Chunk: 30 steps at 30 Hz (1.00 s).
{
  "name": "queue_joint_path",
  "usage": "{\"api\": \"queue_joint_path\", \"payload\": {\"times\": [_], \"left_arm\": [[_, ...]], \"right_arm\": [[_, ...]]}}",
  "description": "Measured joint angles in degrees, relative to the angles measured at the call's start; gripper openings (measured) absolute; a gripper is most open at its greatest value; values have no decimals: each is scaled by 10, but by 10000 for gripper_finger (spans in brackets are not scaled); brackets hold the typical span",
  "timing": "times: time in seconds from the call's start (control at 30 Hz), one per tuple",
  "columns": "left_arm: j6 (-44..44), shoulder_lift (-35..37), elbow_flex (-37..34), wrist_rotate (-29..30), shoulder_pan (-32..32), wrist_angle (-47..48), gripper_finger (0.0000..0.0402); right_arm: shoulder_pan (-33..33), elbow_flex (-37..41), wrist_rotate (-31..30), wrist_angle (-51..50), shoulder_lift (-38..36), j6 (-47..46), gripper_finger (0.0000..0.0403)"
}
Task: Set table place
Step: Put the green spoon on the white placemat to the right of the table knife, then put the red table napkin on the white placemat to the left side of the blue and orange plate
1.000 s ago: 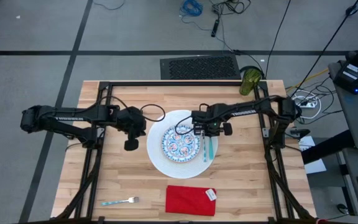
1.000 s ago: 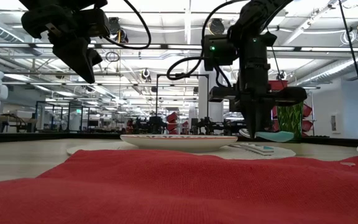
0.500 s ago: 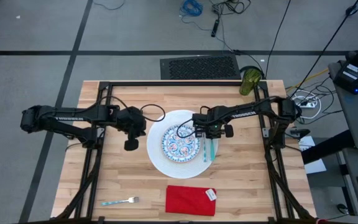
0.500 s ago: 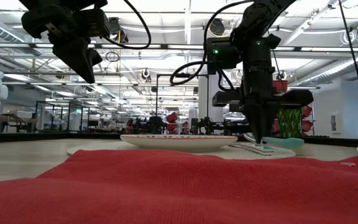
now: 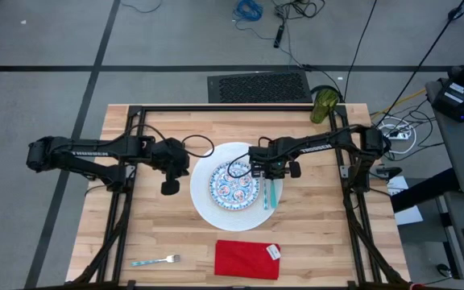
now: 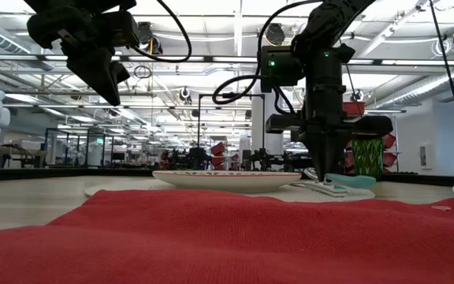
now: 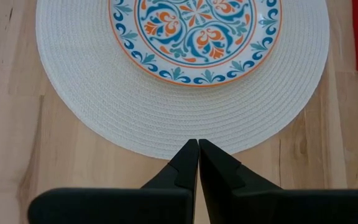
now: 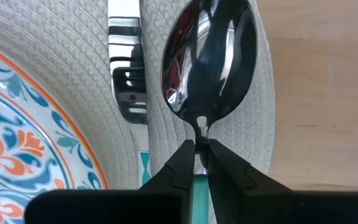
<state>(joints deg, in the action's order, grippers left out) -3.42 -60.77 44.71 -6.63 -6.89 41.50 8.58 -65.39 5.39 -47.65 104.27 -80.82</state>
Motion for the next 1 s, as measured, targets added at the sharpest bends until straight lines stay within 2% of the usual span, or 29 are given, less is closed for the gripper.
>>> {"api": "queue_joint_path", "payload": {"times": [0.5,0.83,1.0], "left_arm": [[1,0,0,0,0,0,0],[1,0,0,0,0,0,0],[1,0,0,0,0,0,0]], "right_arm": [[0,0,-12,-6,0,0,19],[0,0,-12,-6,0,0,69],[-1,0,-21,-6,0,1,80]]}}
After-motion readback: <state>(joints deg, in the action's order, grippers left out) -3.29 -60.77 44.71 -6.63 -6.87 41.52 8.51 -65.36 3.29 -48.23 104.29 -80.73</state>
